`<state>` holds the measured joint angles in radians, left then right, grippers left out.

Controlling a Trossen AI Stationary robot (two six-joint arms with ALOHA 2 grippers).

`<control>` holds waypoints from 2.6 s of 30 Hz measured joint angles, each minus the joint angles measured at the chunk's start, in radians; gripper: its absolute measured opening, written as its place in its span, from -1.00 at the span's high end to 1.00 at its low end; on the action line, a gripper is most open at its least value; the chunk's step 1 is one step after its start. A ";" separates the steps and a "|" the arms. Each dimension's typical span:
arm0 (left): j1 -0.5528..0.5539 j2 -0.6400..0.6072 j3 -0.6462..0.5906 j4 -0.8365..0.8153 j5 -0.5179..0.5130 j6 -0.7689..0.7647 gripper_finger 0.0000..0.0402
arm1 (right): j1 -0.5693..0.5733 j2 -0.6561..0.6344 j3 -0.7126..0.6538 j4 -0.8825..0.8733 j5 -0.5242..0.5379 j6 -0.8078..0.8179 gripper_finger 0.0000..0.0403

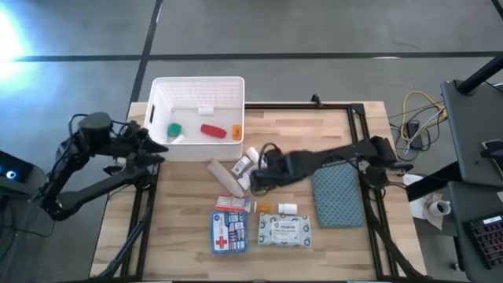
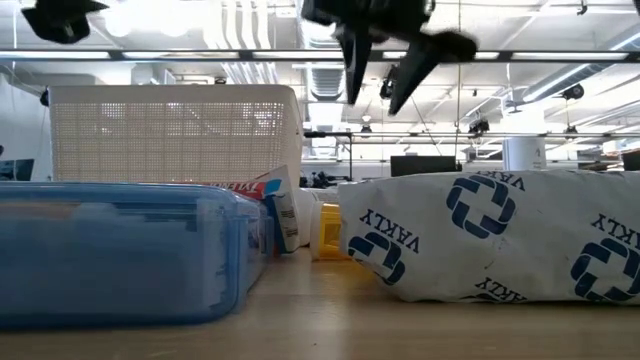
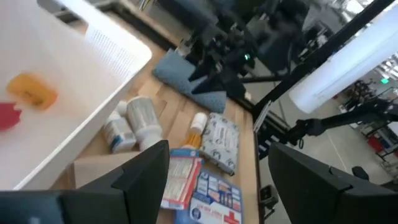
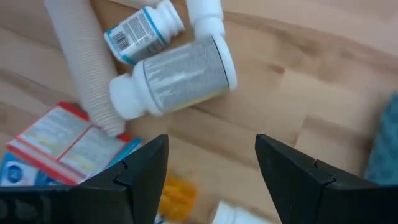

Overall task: Pick & place medical supplies in basket/bin
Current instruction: Put the top white pill bottle into the white bin

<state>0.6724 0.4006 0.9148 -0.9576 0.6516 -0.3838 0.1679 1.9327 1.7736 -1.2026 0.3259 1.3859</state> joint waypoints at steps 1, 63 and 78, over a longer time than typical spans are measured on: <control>0.000 0.003 -0.010 0.003 0.000 0.008 -0.26 | -0.025 0.000 -0.013 0.025 -0.021 -0.051 -0.16; 0.000 0.011 -0.114 0.011 -0.161 0.035 -0.26 | -0.326 0.156 -0.458 0.955 -0.121 -0.791 -0.08; 0.000 0.011 -0.117 0.011 -0.162 0.035 -0.26 | -0.325 0.158 -0.412 0.866 -0.151 -0.738 0.19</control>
<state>0.6727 0.4114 0.7975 -0.9470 0.4900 -0.3492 -0.1573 2.0908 1.3611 -0.3368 0.1749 0.6479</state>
